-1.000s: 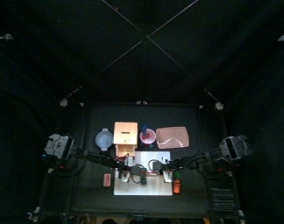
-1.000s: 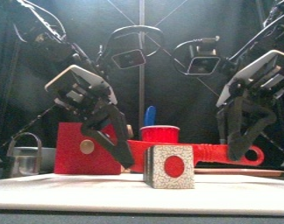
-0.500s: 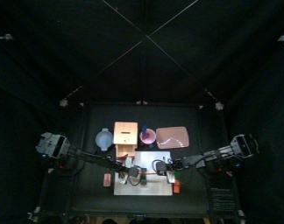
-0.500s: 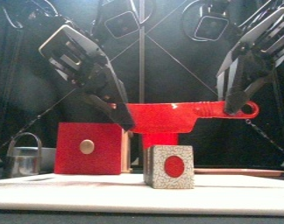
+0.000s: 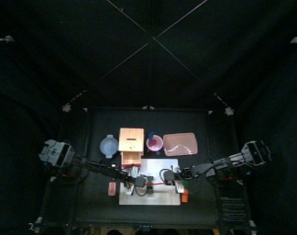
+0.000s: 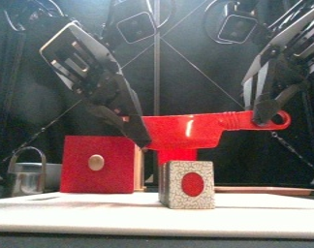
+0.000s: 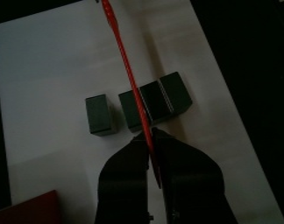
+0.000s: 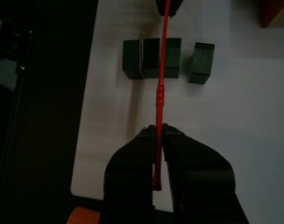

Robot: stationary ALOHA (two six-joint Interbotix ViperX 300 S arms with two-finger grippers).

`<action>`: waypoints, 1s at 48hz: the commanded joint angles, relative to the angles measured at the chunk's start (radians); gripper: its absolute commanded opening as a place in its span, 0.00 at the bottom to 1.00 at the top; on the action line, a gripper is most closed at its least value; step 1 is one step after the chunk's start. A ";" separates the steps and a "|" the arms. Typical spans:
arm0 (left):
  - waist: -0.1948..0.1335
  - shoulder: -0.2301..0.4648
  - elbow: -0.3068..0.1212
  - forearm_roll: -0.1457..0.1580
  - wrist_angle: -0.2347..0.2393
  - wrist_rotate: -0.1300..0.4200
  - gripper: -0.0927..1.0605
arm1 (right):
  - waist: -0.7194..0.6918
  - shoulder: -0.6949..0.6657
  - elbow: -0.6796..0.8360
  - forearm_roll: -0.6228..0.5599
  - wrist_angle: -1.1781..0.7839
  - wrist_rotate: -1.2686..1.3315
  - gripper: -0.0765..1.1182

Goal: Place sushi on board then cut the sushi with the knife then place the pieces on the plate
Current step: Cut the sushi into 4 pieces

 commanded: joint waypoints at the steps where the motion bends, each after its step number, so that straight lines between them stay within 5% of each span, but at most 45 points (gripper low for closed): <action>1: -0.002 0.000 -0.031 -0.002 -0.014 0.005 0.42 | -0.002 0.002 -0.012 0.002 -0.018 -0.003 0.39; 48: -0.028 0.020 -0.031 -0.031 -0.011 0.005 0.42 | -0.005 0.051 -0.021 0.005 -0.026 -0.003 0.39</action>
